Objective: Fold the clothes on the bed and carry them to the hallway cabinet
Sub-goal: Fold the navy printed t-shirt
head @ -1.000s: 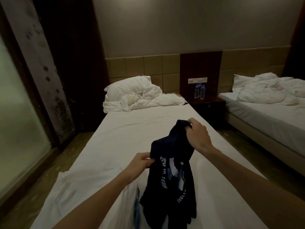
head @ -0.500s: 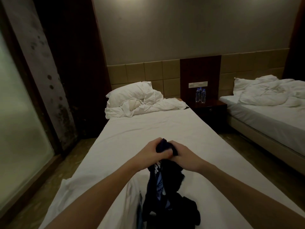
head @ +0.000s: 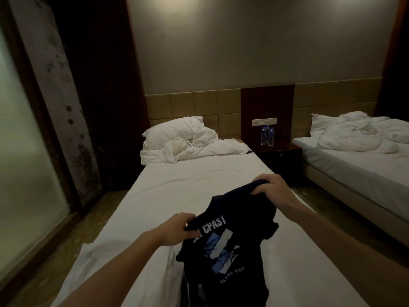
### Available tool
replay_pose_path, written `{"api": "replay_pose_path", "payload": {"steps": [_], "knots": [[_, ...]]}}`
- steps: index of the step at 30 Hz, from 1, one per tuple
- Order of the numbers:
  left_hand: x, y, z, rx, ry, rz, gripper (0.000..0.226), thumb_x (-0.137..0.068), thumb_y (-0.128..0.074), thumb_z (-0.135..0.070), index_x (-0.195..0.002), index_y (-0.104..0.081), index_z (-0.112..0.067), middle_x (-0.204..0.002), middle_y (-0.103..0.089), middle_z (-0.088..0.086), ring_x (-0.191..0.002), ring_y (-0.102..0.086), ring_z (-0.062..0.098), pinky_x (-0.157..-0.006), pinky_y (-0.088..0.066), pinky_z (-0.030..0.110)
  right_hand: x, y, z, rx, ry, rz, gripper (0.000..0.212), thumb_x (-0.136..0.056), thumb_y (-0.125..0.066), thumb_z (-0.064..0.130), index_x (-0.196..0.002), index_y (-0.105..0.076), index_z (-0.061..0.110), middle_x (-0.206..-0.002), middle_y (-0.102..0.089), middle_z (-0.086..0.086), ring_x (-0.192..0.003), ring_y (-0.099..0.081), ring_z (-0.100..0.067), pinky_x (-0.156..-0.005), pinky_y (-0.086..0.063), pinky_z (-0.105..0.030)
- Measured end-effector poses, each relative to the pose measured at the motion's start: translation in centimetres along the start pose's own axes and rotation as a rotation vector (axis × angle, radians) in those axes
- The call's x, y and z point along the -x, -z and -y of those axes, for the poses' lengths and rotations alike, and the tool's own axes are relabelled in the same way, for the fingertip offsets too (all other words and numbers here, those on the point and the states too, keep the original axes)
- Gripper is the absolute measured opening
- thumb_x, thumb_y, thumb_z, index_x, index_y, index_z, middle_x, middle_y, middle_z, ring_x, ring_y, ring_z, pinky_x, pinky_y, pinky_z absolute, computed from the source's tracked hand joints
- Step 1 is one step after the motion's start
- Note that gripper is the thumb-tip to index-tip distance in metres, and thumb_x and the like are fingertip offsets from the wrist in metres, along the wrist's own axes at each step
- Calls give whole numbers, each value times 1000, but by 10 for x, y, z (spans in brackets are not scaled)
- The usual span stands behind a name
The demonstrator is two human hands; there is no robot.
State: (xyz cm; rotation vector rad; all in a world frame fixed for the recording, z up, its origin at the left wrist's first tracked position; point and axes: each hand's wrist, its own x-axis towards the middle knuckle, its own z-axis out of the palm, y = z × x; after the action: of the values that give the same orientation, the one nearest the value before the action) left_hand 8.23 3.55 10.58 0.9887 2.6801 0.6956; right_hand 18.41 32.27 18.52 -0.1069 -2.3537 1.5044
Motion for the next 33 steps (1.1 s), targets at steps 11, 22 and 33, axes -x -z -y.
{"api": "replay_pose_path", "payload": {"steps": [11,22,33], "knots": [[4,16,-22,308,81,-152,14,-92,-49,-7,-87,-63,-7,-79,-62,3,-72,-57,16,-68,-42,31,16,-20,-29,862,136,346,37,-71,-68,55,-99,-53,34,-97,-44,3,-98,-49,-22,-84,-49,-38],[9,33,-38,-142,8,-157,32,-83,-74,-46,-89,-69,-16,-87,-70,1,-78,-64,13,-73,-52,31,14,-22,-35,829,294,-26,13,-97,-49,11,-103,-56,21,-94,-40,3,-79,-57,-23,-66,-43,-20],[38,53,-19,-31,77,-166,17,-86,-75,-32,-90,-74,-16,-88,-71,-1,-83,-66,12,-81,-54,31,43,17,-43,1080,461,178,80,-71,-34,93,-129,-33,38,-106,-31,8,-76,-53,-12,-65,-48,-25]]}}
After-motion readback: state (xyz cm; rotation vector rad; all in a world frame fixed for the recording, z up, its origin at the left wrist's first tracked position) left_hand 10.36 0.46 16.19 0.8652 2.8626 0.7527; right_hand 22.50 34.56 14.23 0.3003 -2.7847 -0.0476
